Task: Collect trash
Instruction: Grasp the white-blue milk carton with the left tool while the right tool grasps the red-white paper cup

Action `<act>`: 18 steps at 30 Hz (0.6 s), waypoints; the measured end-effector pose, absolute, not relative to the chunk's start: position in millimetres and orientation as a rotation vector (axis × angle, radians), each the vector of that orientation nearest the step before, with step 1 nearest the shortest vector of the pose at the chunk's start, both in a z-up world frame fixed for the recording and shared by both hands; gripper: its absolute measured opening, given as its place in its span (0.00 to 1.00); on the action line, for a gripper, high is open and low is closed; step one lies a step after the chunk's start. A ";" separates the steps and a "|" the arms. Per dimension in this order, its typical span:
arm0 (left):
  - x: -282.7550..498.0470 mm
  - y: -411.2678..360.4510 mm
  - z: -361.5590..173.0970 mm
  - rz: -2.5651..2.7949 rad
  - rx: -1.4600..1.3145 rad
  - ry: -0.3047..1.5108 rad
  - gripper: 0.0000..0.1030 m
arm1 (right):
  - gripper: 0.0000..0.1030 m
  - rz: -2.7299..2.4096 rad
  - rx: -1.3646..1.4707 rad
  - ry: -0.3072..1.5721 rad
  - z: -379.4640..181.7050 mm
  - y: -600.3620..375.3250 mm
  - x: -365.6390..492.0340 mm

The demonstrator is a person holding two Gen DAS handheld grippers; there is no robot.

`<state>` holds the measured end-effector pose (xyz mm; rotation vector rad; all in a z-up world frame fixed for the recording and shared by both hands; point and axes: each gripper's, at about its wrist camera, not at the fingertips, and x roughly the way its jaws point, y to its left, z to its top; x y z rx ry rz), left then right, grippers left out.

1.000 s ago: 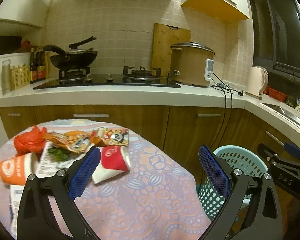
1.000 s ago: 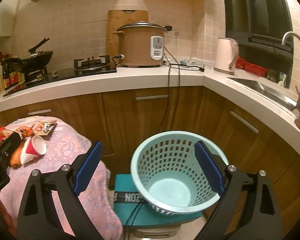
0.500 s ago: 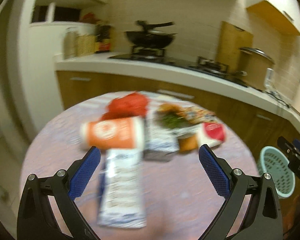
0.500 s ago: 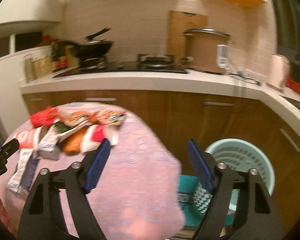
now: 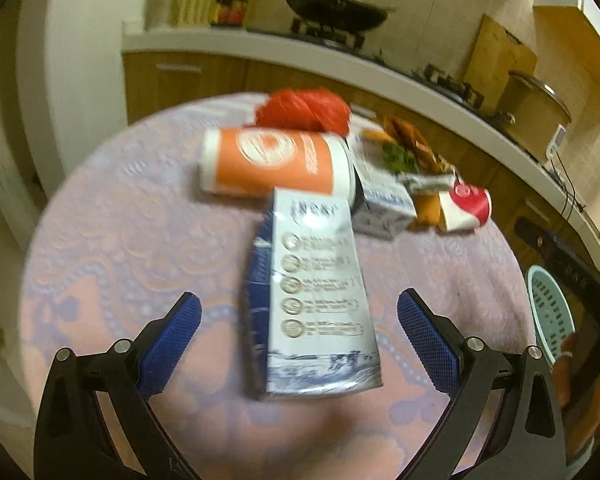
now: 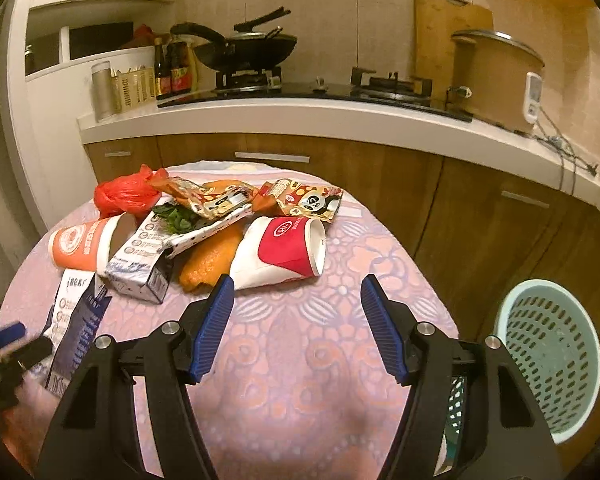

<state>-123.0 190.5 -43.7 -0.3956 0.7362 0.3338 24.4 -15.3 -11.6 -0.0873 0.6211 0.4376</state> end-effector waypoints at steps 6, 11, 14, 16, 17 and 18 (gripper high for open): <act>-103.7 193.2 -60.8 0.378 -0.392 0.816 0.89 | 0.60 0.497 -0.060 0.651 -2.3 -8.2 42.0; -92.8 191.0 -63.1 0.400 -0.349 0.837 0.79 | 0.60 0.535 -0.086 0.656 0.9 4.9 50.1; -90.5 187.4 -62.8 0.423 -0.303 0.836 0.66 | 0.61 0.512 -0.067 0.700 -6.2 -0.1 71.0; -89.3 183.8 -62.4 0.437 -0.282 0.827 0.60 | 0.61 0.514 -0.064 0.745 -15.9 -0.7 86.2; -88.9 181.2 -62.9 0.445 -0.270 0.823 0.60 | 0.63 0.514 -0.068 0.757 -21.8 0.4 90.9; -88.6 180.6 -61.6 0.447 -0.267 0.822 0.60 | 0.64 0.517 -0.071 0.763 -25.4 2.0 93.0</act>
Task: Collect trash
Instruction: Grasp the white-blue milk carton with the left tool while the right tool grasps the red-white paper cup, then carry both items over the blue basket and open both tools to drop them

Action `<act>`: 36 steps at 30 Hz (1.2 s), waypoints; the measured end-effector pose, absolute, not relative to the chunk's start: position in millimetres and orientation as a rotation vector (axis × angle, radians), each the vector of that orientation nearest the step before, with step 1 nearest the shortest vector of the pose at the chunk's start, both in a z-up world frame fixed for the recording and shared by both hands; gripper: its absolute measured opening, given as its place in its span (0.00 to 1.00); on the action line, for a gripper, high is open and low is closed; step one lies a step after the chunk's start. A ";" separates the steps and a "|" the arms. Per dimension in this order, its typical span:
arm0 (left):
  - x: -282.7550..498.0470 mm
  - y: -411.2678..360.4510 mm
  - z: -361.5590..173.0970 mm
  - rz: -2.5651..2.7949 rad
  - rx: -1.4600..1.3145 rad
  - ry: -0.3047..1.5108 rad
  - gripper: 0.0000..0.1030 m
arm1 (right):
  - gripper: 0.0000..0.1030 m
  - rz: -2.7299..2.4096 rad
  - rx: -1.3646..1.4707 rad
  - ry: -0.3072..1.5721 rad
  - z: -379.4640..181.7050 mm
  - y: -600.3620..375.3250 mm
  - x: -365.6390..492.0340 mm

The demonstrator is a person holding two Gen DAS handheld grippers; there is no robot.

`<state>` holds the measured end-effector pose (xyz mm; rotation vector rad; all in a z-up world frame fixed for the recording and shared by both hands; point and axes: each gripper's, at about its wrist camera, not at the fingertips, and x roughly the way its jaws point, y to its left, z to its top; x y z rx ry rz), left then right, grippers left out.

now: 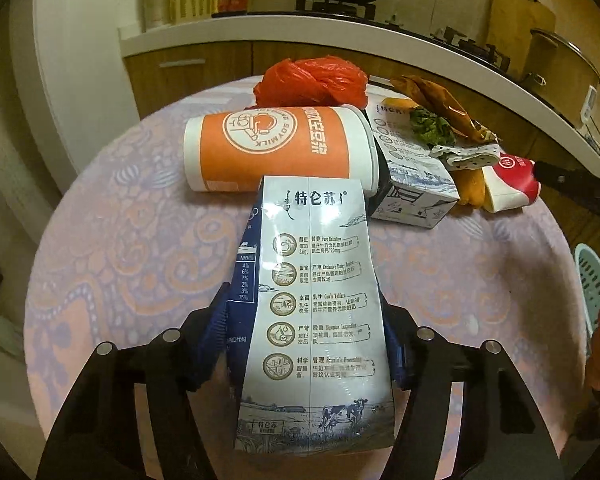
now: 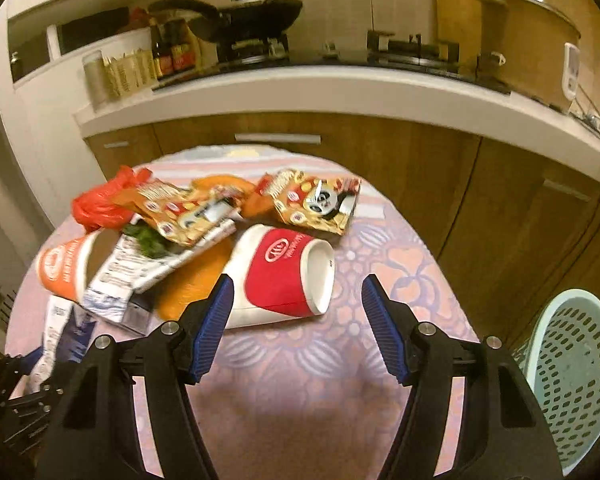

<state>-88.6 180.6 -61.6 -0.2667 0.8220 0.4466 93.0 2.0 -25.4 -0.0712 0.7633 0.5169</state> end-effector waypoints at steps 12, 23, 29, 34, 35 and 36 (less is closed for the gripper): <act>-88.8 180.2 -61.8 0.421 -0.283 0.805 0.60 | 0.78 0.536 -0.176 0.851 -60.0 34.2 103.2; -86.7 178.4 -62.5 0.406 -0.280 0.805 0.60 | 0.89 0.549 -0.216 0.886 -64.5 53.6 111.7; -88.3 178.1 -63.1 0.400 -0.283 0.800 0.60 | 0.73 0.498 -0.117 0.896 -65.8 29.2 118.3; -91.7 173.1 -60.3 0.394 -0.277 0.783 0.60 | 0.72 0.484 -0.100 0.849 -57.8 12.3 107.5; -93.6 172.3 -58.1 0.390 -0.277 0.771 0.60 | 0.72 0.491 -0.096 0.845 -55.2 7.7 102.4; -96.7 170.6 -55.4 0.379 -0.278 0.755 0.60 | 0.72 0.500 -0.091 0.841 -52.4 3.9 99.1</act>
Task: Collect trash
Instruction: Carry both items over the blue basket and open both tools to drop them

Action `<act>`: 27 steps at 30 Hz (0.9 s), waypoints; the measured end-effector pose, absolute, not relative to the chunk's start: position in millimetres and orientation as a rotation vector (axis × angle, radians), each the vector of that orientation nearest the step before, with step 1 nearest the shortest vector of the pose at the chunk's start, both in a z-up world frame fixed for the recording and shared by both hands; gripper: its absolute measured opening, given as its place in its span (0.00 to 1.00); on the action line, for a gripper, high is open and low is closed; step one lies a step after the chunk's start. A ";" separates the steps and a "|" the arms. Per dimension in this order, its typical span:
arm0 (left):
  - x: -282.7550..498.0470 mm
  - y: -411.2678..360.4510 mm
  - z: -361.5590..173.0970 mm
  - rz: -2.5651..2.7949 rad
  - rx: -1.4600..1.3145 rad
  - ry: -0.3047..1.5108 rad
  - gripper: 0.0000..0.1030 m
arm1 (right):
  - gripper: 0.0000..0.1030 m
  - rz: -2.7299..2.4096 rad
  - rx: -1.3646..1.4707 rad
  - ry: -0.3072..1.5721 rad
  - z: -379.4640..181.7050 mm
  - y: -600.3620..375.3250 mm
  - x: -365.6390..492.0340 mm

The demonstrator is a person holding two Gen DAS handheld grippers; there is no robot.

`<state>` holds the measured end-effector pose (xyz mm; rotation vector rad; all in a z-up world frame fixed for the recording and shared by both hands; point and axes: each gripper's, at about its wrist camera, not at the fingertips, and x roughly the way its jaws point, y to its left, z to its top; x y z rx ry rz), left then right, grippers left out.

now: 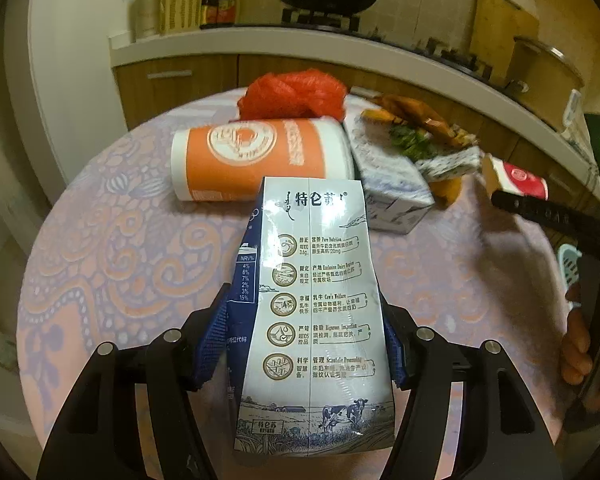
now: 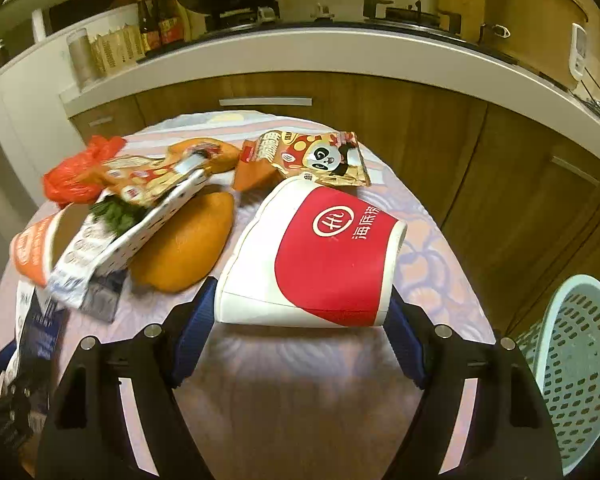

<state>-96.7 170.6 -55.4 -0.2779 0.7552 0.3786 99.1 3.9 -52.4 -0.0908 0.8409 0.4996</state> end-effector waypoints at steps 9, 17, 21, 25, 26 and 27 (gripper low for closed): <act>-108.1 128.4 -22.8 0.227 -0.281 0.665 0.60 | 0.72 0.535 -0.089 0.730 -19.4 -35.5 44.8; -74.7 55.1 14.2 0.059 -0.193 0.600 0.60 | 0.72 0.389 -0.053 0.645 9.3 -114.3 29.7; -39.0 3.6 22.3 -0.053 -0.145 0.608 0.60 | 0.72 0.271 -0.021 0.646 9.5 -173.5 27.8; -11.0 -35.2 20.4 -0.162 -0.140 0.632 0.60 | 0.72 0.153 0.021 0.682 -4.7 -231.3 30.4; -4.2 -45.0 18.4 -0.189 -0.139 0.637 0.60 | 0.72 0.123 0.031 0.699 -11.1 -244.9 31.3; 4.0 -57.5 15.9 -0.214 -0.134 0.648 0.60 | 0.72 0.103 0.040 0.713 -18.7 -255.1 32.9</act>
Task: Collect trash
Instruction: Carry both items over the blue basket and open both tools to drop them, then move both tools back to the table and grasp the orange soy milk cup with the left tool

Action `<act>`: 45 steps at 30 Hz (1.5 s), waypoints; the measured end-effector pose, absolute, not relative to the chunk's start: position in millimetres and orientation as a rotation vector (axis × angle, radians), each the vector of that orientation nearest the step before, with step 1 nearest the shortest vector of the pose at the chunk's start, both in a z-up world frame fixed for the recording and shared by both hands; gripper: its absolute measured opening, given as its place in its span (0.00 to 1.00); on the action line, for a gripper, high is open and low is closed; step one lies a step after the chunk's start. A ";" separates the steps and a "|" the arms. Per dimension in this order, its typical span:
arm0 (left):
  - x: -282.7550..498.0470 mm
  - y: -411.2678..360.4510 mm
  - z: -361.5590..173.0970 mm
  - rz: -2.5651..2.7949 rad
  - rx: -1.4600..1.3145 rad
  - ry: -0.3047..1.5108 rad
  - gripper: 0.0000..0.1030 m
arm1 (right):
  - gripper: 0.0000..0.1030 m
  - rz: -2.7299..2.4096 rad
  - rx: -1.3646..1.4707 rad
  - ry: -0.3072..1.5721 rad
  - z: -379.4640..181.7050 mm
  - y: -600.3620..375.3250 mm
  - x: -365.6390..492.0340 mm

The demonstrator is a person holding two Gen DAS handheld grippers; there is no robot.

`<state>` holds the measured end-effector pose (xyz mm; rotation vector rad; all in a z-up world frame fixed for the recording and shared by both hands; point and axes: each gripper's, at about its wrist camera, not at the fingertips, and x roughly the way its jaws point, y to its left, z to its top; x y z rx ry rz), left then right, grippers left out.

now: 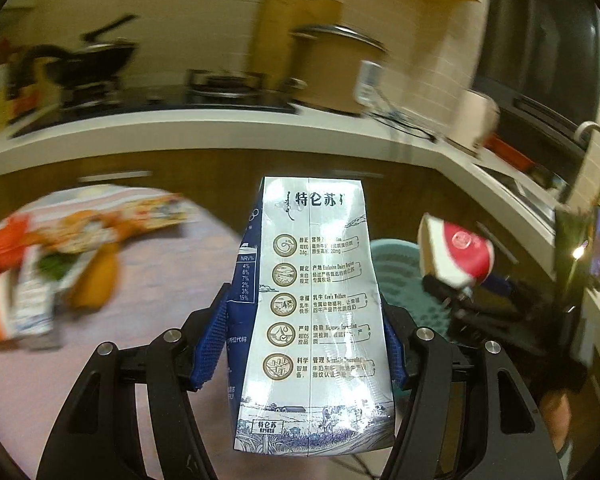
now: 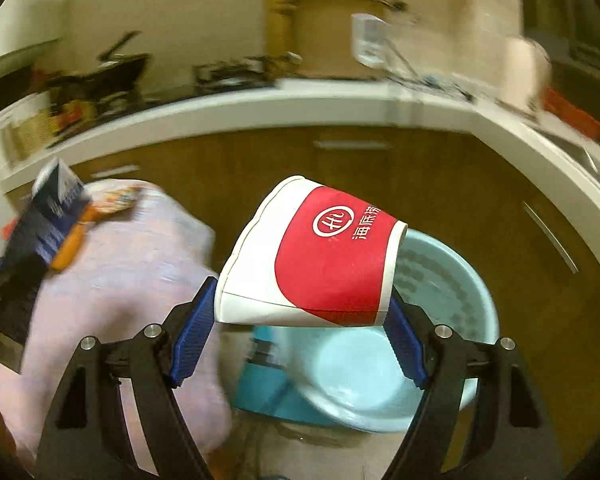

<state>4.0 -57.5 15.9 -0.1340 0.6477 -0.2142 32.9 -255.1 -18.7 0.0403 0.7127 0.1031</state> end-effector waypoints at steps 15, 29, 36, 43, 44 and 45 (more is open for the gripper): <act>85.1 -167.5 -56.3 -0.360 -0.051 0.874 0.60 | 0.72 -0.045 0.125 0.970 -107.2 -334.4 63.7; 107.6 -187.5 -93.5 -0.356 -0.029 0.972 0.61 | 0.73 -0.055 0.097 1.014 -126.4 -340.7 70.0; 101.2 -181.0 -81.2 -0.364 -0.045 0.941 0.71 | 0.73 -0.049 0.114 1.015 -121.2 -344.9 70.7; 85.1 -157.4 -59.4 -0.366 -0.097 0.879 0.72 | 0.77 -0.059 0.123 0.980 -105.8 -345.5 64.0; 82.5 -153.9 -57.0 -0.364 -0.100 0.870 0.72 | 0.78 -0.060 0.125 0.975 -103.6 -345.9 62.2; 79.1 -149.2 -53.4 -0.360 -0.105 0.857 0.72 | 0.78 -0.060 0.132 0.970 -101.1 -345.9 61.7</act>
